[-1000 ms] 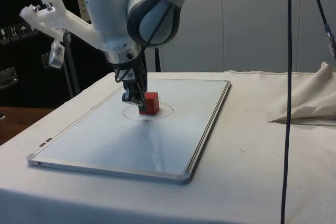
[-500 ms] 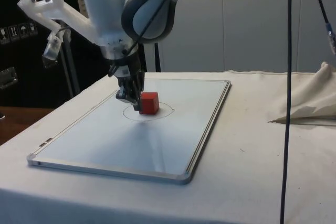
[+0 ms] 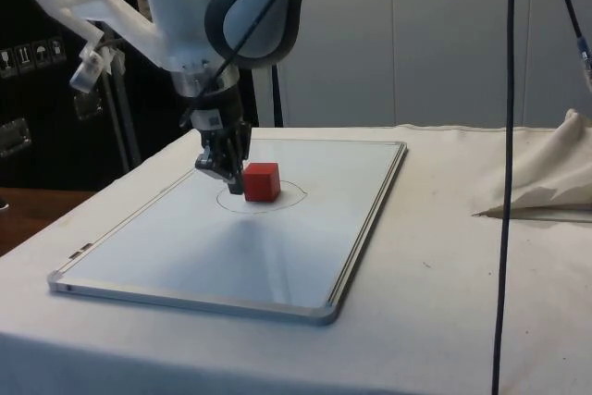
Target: Push the cube into the marked area.
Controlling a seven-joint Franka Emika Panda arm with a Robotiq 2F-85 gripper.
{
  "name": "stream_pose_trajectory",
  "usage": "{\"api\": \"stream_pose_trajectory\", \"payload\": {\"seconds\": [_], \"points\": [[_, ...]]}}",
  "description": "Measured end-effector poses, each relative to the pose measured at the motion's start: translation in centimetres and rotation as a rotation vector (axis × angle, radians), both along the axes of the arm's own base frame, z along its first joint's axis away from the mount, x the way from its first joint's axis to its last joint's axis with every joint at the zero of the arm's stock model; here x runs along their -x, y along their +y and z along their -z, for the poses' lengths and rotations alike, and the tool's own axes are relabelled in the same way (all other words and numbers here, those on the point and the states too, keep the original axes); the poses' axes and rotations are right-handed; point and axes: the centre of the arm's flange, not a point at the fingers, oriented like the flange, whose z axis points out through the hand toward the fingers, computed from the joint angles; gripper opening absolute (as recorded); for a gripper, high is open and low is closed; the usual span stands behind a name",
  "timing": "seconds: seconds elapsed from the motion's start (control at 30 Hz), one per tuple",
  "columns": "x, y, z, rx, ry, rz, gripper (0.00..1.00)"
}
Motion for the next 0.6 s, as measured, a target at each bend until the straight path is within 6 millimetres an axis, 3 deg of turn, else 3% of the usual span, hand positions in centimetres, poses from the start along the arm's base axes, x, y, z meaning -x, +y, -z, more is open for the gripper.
{"api": "stream_pose_trajectory", "payload": {"seconds": [0.6], "points": [[-0.41, 0.42, -0.52, -0.076, 0.002, 0.018, 0.0]]}}
